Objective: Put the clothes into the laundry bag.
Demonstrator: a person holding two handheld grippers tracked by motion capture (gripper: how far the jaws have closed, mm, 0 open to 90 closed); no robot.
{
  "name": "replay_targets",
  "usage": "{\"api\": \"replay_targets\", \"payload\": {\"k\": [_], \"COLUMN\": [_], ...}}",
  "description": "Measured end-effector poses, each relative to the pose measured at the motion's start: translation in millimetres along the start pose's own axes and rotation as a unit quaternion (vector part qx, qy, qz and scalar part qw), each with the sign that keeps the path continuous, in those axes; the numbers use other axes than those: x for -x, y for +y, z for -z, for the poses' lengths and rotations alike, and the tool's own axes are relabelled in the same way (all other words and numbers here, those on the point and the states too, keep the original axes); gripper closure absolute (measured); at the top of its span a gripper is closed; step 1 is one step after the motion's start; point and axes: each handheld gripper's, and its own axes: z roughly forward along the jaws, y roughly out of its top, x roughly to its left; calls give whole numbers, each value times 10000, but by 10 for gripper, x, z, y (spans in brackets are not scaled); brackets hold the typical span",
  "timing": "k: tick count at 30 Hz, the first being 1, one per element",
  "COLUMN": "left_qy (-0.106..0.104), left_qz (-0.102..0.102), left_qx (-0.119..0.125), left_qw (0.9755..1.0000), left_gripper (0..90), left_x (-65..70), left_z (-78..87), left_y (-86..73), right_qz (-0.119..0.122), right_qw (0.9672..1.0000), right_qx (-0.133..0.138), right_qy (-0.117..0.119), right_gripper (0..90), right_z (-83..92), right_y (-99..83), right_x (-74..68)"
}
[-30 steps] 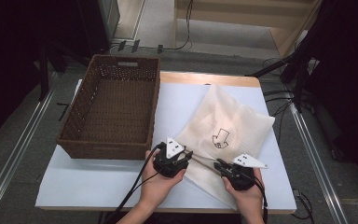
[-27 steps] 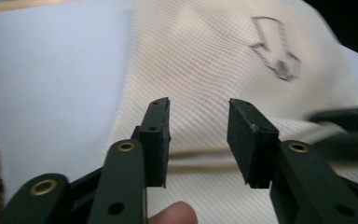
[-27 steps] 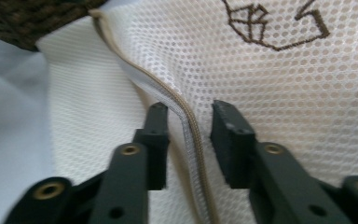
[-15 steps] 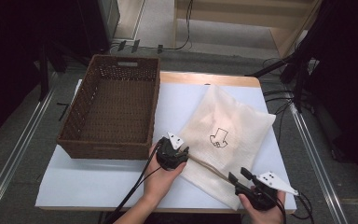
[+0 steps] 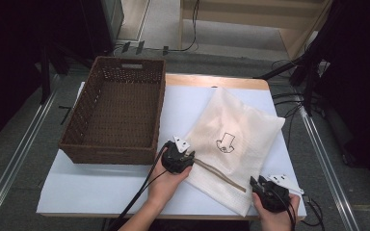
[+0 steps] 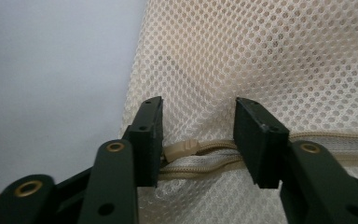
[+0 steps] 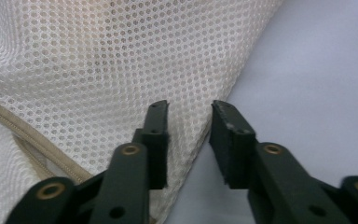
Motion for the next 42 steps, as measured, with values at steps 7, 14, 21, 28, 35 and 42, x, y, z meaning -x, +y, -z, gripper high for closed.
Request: {"api": "replay_targets", "payload": {"k": [7,14,21,28,35,42], "left_qy": [44,-264,-492,-795,-1084,-1656], "left_qz": [-130,-251,-257,-204,-233,-134], "left_qx": [9,24,33,-51,-81,342], "left_qw": [9999,9993,9985,9966,9938,9855], "left_gripper": [765,768,880,900,900,746], "left_x": [5,41,109,117,228,174], "left_z": [16,159,446,449,438,503], "left_y": [-12,-132,-326,-388,-390,-400], "right_qz": [151,134,365,756,566,148], "right_qw": [9995,9987,9981,9963,9982,9982], "right_qx": [-168,-262,-71,7,83,449], "right_qy": [241,404,486,420,199,365], "right_gripper": [880,893,894,895,897,796], "right_z": [-62,-156,-304,-511,-514,-295], "right_y": [101,230,404,567,617,437], "right_x": [45,127,196,217,402,531]}}
